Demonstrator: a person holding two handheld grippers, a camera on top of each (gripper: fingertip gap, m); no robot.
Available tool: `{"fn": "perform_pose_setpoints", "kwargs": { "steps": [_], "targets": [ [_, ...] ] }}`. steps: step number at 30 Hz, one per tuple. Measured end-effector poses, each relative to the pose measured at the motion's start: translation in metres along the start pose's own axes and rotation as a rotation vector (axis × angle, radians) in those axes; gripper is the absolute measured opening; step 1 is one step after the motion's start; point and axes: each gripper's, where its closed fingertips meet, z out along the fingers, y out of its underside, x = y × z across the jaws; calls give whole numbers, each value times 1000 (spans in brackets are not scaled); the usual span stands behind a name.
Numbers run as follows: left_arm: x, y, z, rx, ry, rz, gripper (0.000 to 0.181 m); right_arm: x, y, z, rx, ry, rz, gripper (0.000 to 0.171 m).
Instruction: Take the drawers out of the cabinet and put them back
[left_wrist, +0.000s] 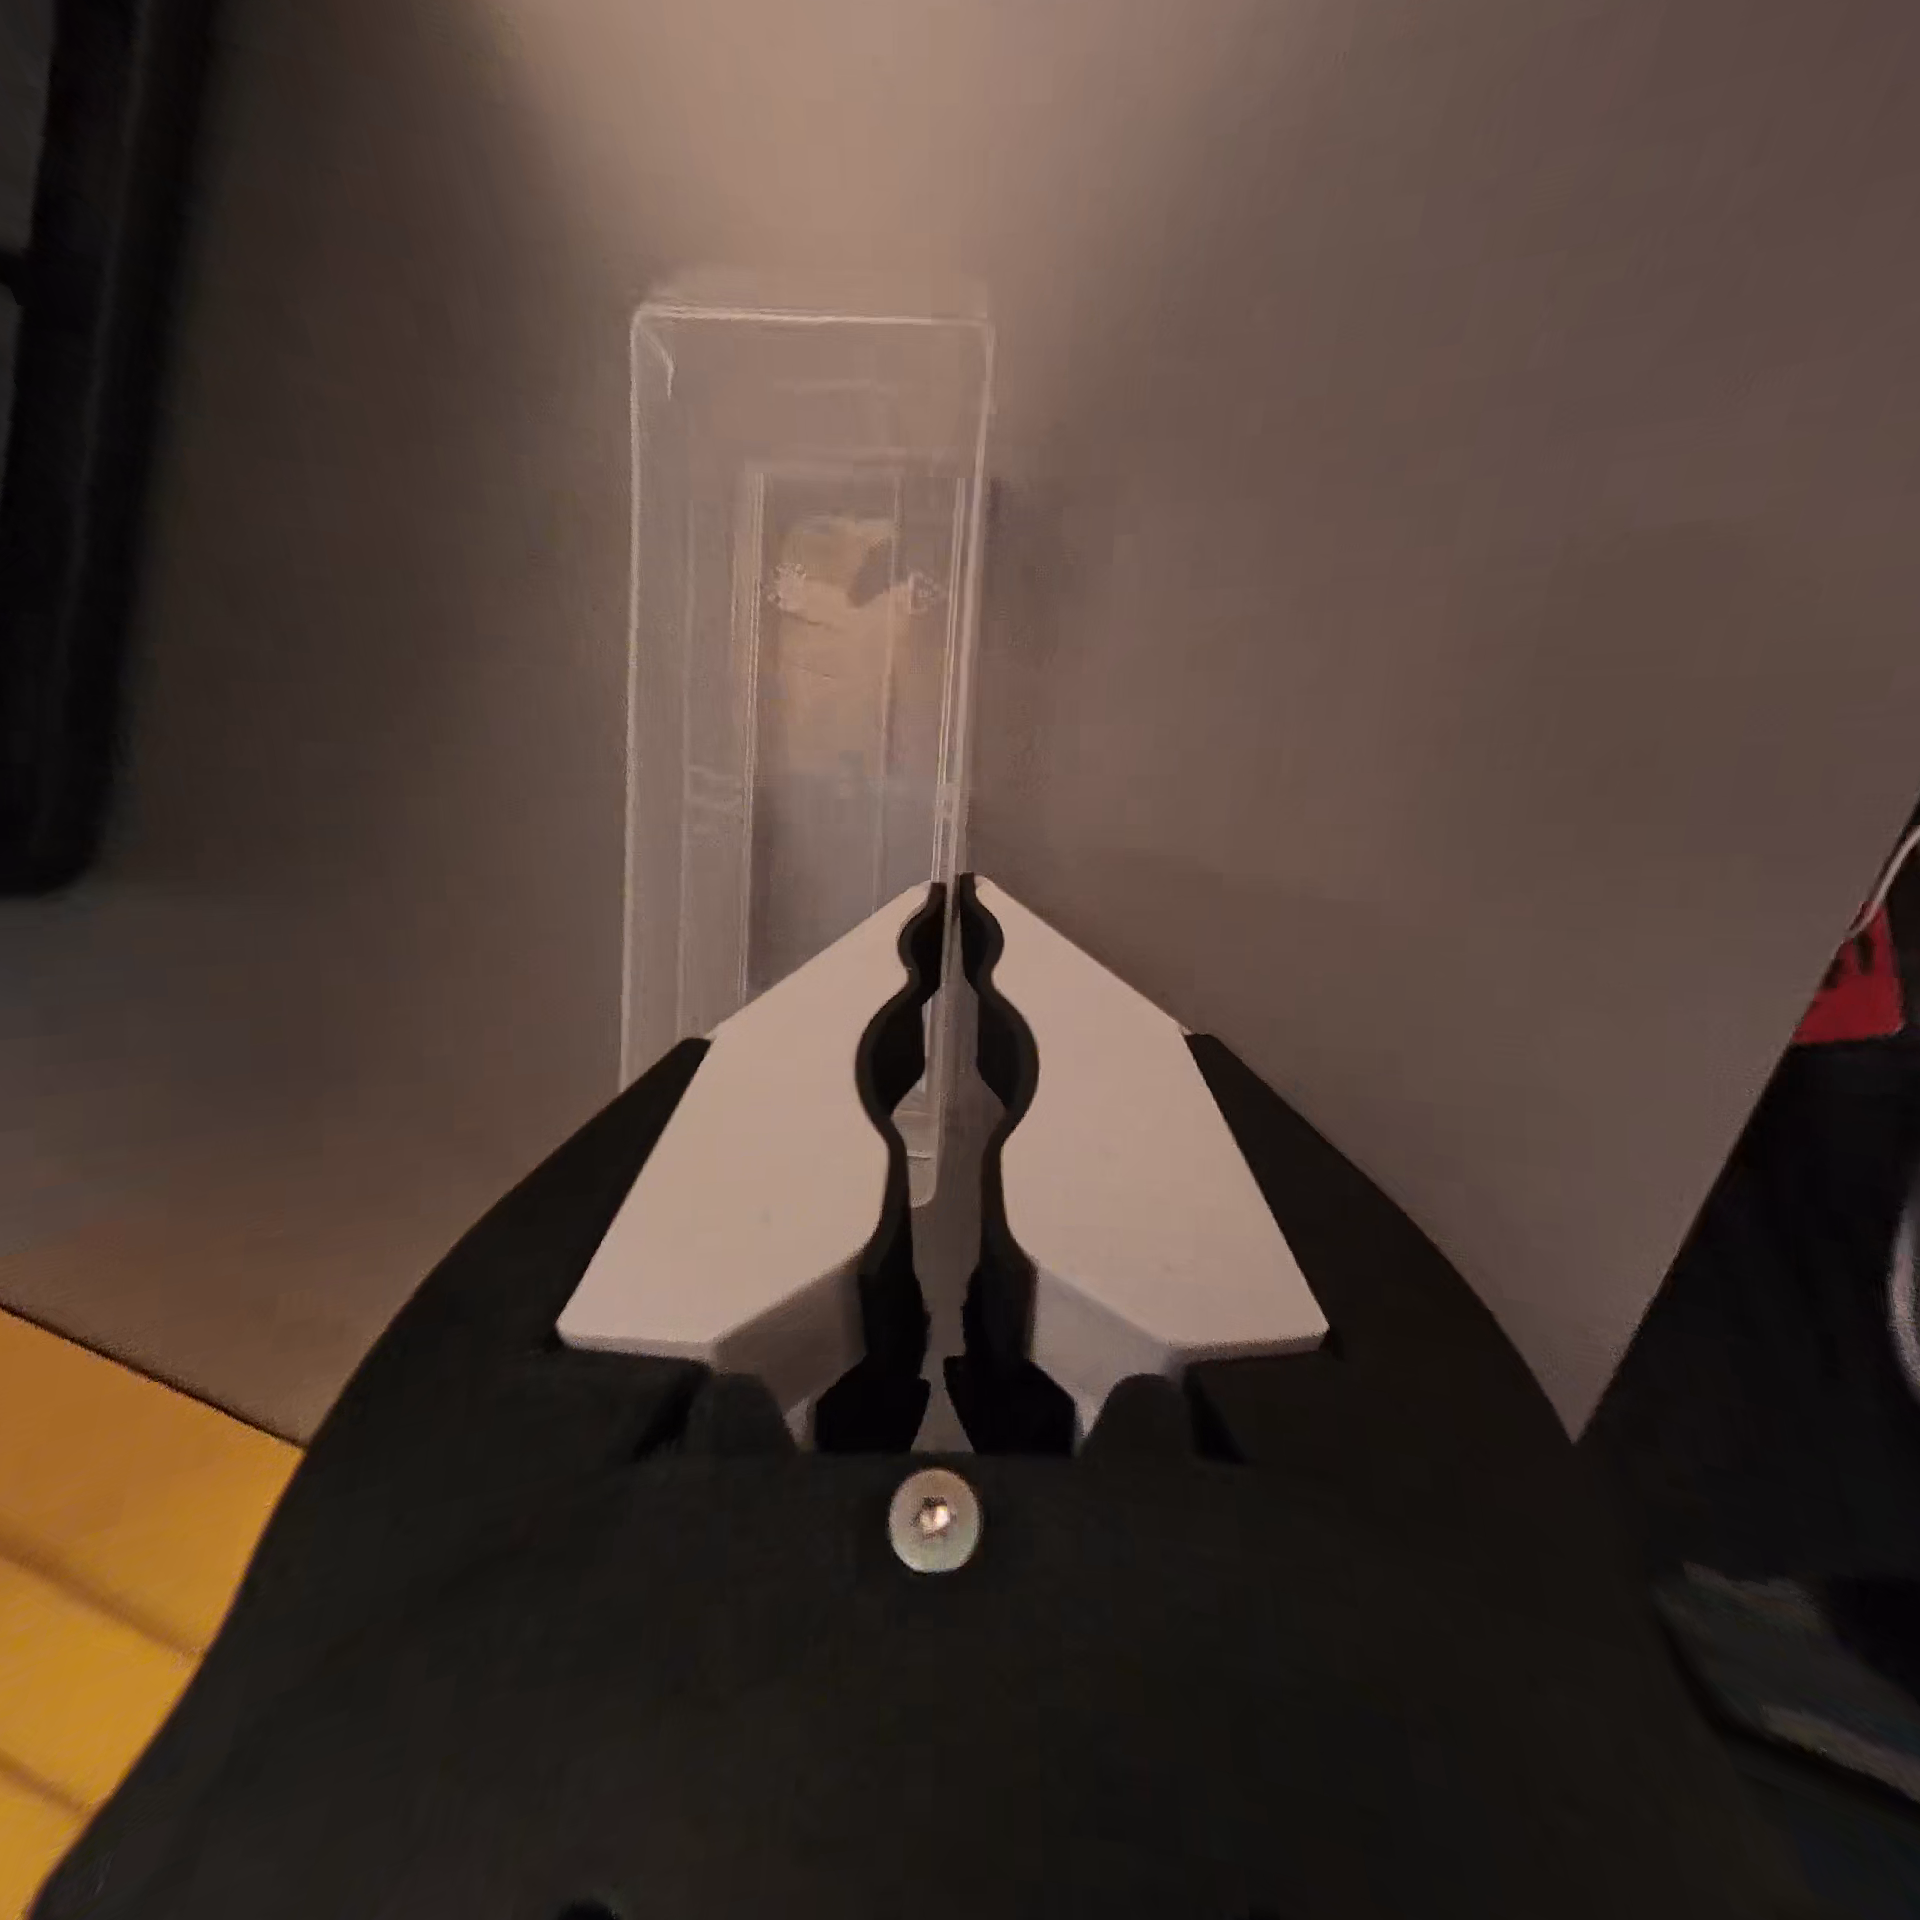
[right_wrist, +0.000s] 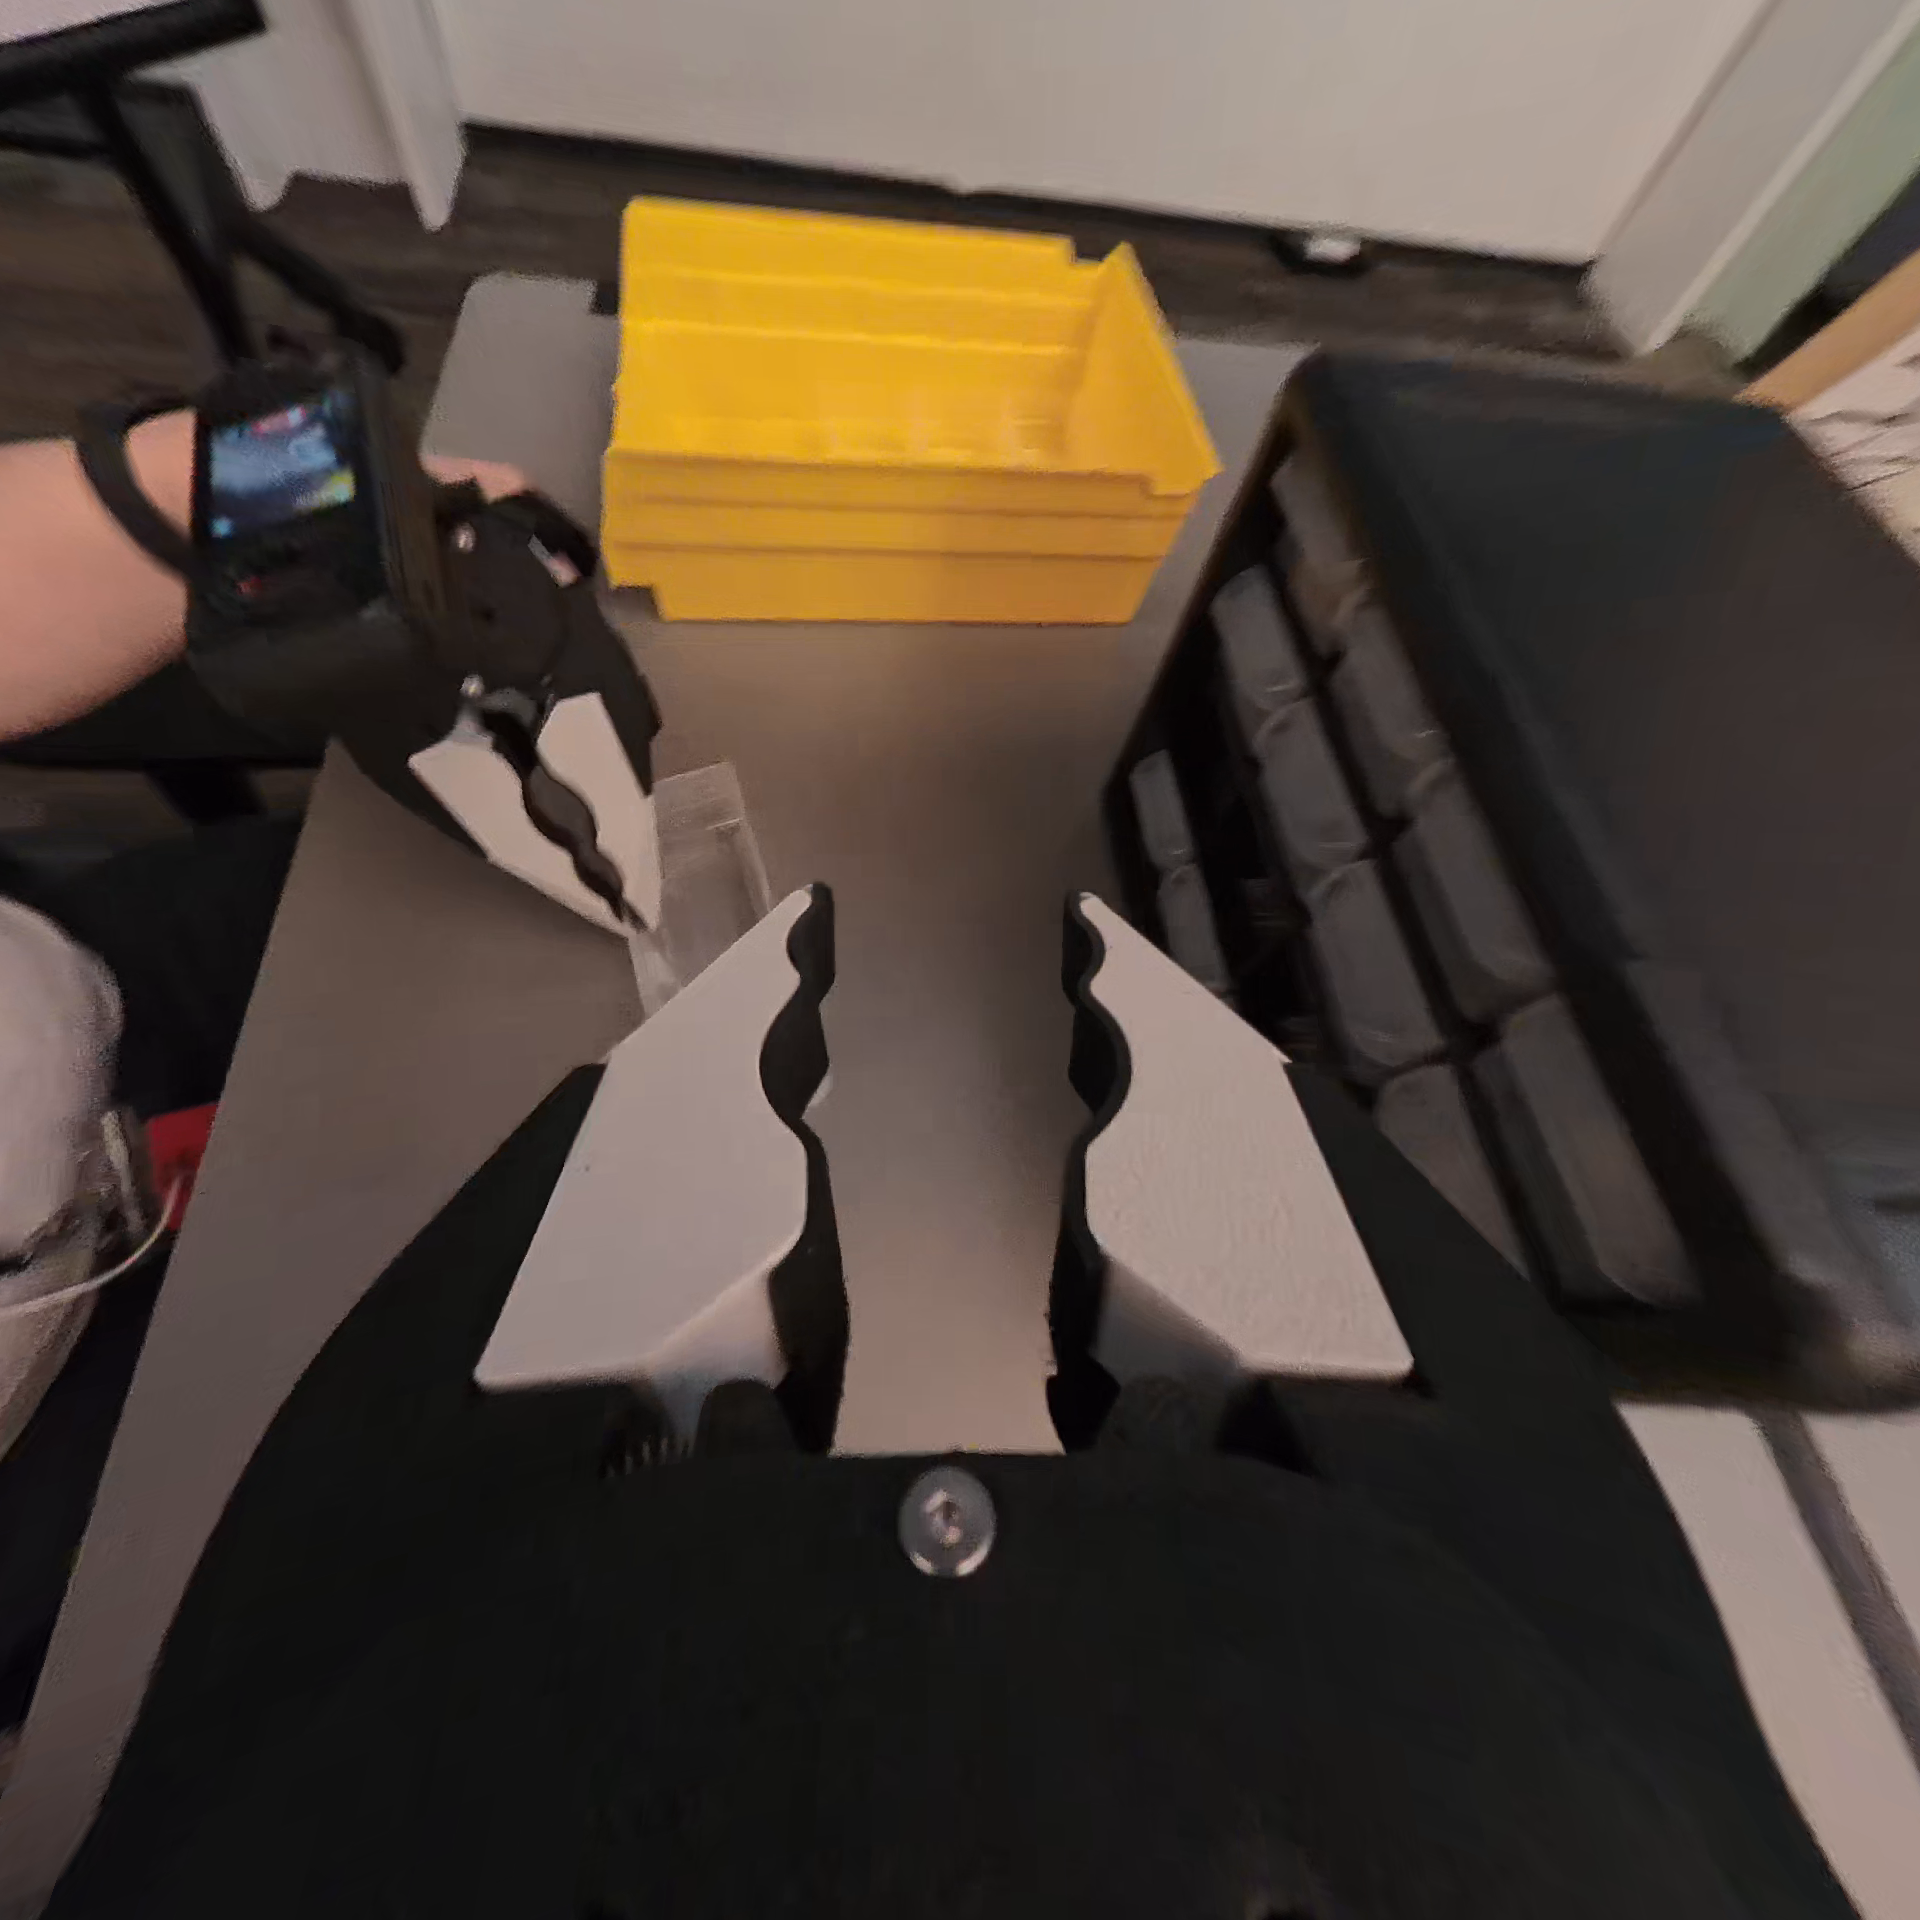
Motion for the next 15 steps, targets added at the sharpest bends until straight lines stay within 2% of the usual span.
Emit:
{"fn": "perform_pose_setpoints", "kwargs": {
  "steps": [4, 5, 8, 12, 15],
  "targets": [
    [-7, 4, -2, 24, -11, -2, 2, -26, 34, 39, -124, -192, -27, 43],
    [-10, 5, -4, 33, -15, -27, 9, -29, 43, 49, -155, -215, -30, 43],
    [-19, 6, -14, 89, -51, -84, 36, -32, 59, 84, -228, -220, -57, 44],
    [-24, 10, -22, 146, -90, -143, 52, -43, 89, 116, -396, -225, -168, 41],
    [-36, 26, -17, 80, -176, -160, 50, -55, 108, 123, -478, -292, -146, 35]
  ]
}}
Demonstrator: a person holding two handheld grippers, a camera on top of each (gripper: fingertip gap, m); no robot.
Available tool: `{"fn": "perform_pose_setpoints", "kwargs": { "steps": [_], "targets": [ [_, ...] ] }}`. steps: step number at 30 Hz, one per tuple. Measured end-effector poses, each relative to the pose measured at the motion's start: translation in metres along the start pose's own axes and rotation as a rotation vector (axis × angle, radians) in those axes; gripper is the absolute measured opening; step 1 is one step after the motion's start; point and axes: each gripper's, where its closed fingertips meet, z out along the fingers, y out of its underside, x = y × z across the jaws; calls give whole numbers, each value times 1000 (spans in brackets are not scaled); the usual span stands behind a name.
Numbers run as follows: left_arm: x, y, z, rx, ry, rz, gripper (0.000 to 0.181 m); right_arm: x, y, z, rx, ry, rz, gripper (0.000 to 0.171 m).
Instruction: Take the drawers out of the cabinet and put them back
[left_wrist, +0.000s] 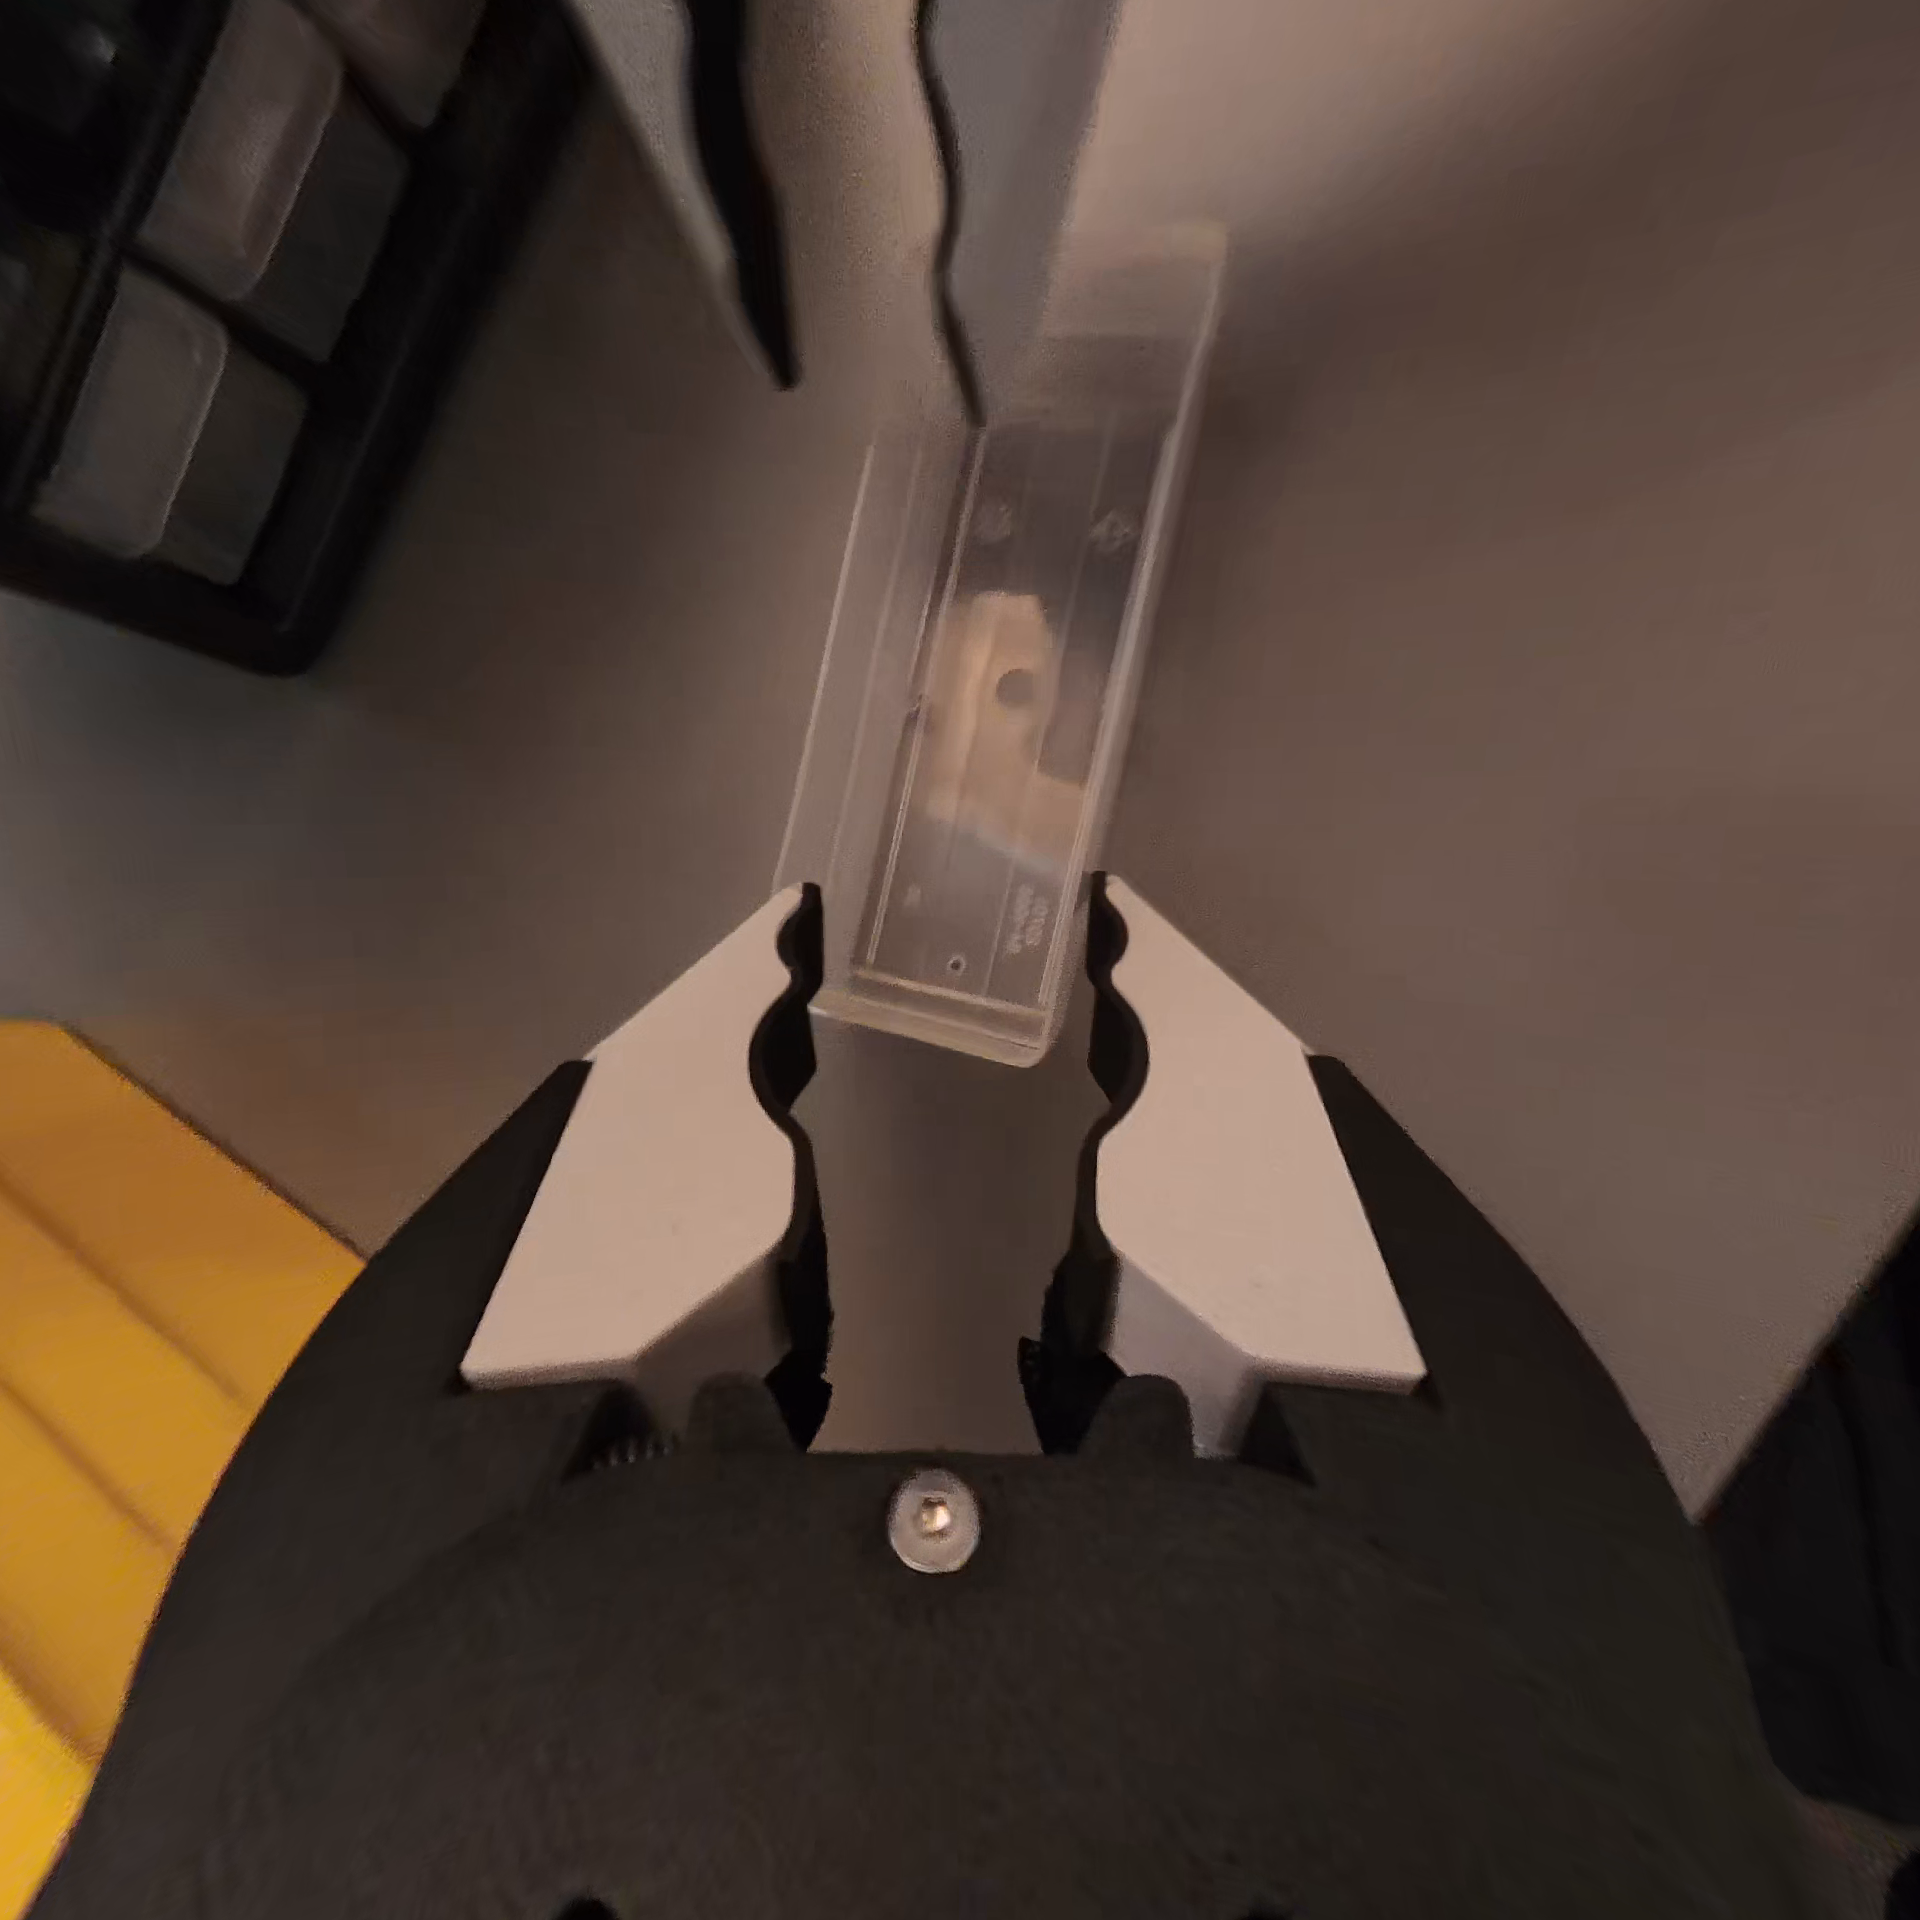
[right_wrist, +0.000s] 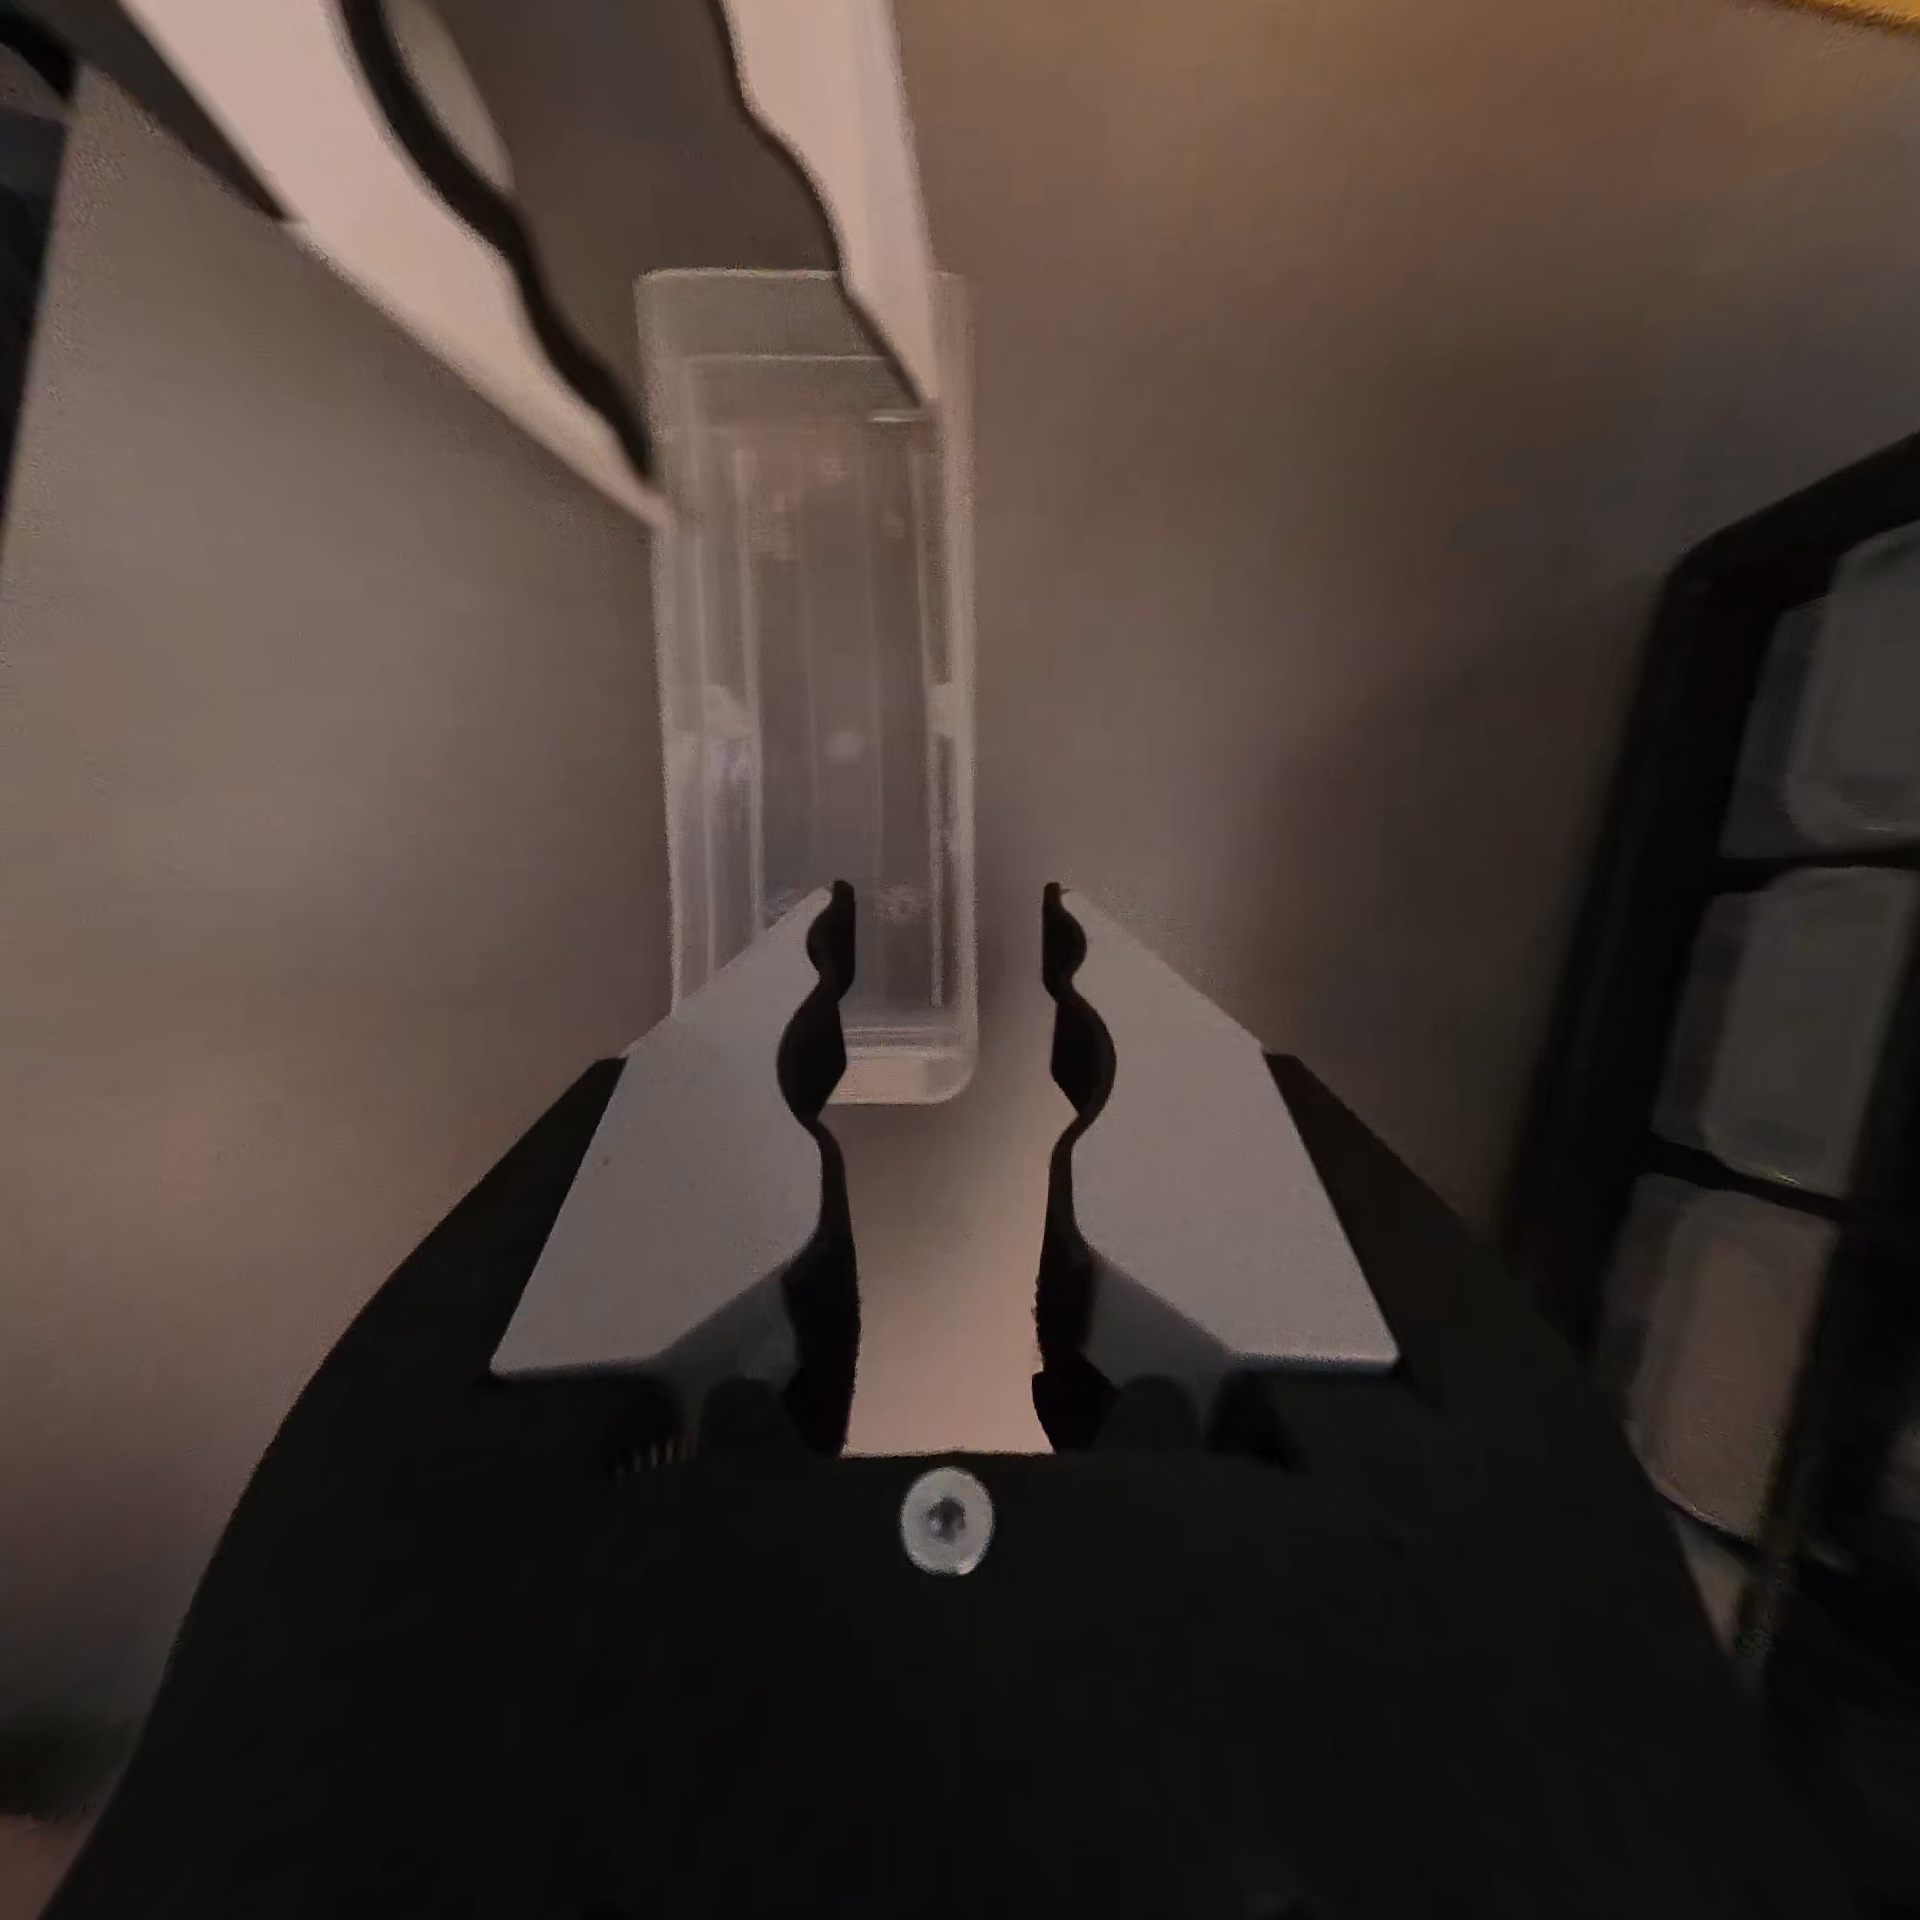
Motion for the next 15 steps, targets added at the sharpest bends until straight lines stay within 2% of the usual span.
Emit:
{"fn": "perform_pose_setpoints", "kwargs": {
  "steps": [3, 7, 10, 15],
  "targets": [
    [-21, 6, 2, -23, -103, -36, 44, -8, -2, -1, 29, -81, 83, 38],
    [-44, 8, 2, -25, -190, -127, 40, -5, -12, -7, 86, -100, 224, 69],
    [-55, 6, 2, -2, -229, -193, 40, -11, -20, -8, 88, -119, 269, 71],
    [-56, 3, 5, 39, -214, -228, 39, -8, -28, -6, 38, -31, 311, 77]
  ]
}}
